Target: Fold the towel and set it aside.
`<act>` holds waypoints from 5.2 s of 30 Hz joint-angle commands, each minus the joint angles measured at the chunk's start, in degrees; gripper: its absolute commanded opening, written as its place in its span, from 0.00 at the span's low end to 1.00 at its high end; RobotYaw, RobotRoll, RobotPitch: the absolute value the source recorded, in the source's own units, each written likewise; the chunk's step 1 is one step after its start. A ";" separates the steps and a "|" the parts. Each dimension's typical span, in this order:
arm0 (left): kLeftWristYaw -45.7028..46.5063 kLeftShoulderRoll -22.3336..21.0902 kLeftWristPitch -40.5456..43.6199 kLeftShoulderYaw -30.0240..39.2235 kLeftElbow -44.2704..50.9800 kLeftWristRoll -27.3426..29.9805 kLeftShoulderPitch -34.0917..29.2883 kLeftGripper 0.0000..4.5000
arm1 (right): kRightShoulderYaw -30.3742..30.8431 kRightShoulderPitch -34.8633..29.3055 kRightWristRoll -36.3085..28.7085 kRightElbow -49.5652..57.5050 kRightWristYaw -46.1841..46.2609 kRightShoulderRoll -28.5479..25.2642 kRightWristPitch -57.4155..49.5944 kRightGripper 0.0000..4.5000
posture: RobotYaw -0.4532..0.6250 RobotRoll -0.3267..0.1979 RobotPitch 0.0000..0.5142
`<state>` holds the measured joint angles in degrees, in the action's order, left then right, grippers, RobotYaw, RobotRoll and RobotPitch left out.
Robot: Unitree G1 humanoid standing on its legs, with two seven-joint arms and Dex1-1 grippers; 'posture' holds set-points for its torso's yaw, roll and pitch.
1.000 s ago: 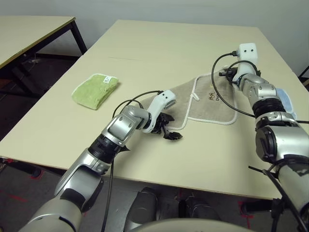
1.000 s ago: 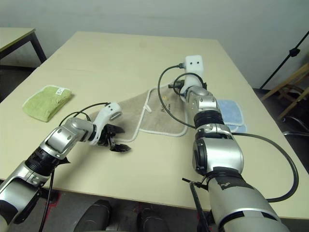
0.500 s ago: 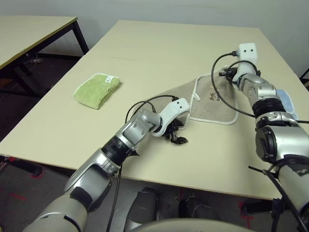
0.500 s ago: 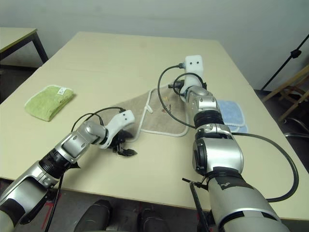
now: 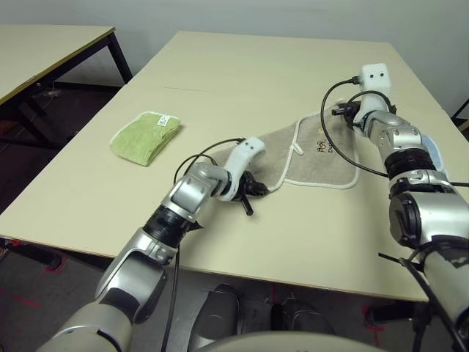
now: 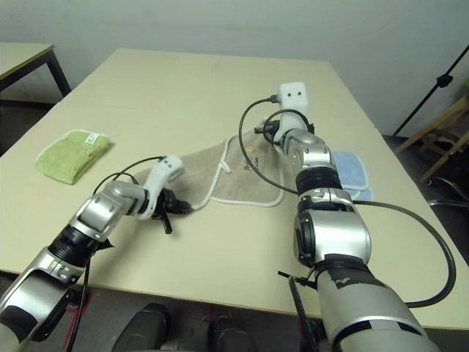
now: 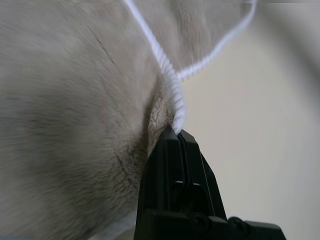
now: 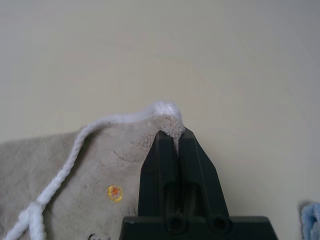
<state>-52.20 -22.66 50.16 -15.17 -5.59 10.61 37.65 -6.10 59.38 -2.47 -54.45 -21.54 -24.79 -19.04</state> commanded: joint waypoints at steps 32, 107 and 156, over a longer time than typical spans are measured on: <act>20.34 -8.99 -49.09 22.16 -48.99 -1.52 31.19 0.00 | -2.95 15.80 -2.64 -8.72 -7.28 -6.85 19.81 0.00 | 0.60 0.62 0.04; 10.44 -13.40 -26.33 17.54 -23.22 -1.00 -3.03 0.36 | 5.09 -11.69 0.83 -0.67 -20.24 -8.63 14.12 0.38 | 0.59 0.62 0.08; 18.43 -3.40 -16.20 22.41 0.98 5.82 -10.87 0.64 | 3.37 -28.53 -10.61 40.92 -18.96 1.19 -7.80 0.63 | 0.58 0.62 0.09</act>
<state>-35.18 -26.45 33.26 6.90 -5.96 15.98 27.50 -3.15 31.49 -12.23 -15.32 -41.14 -23.68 -25.55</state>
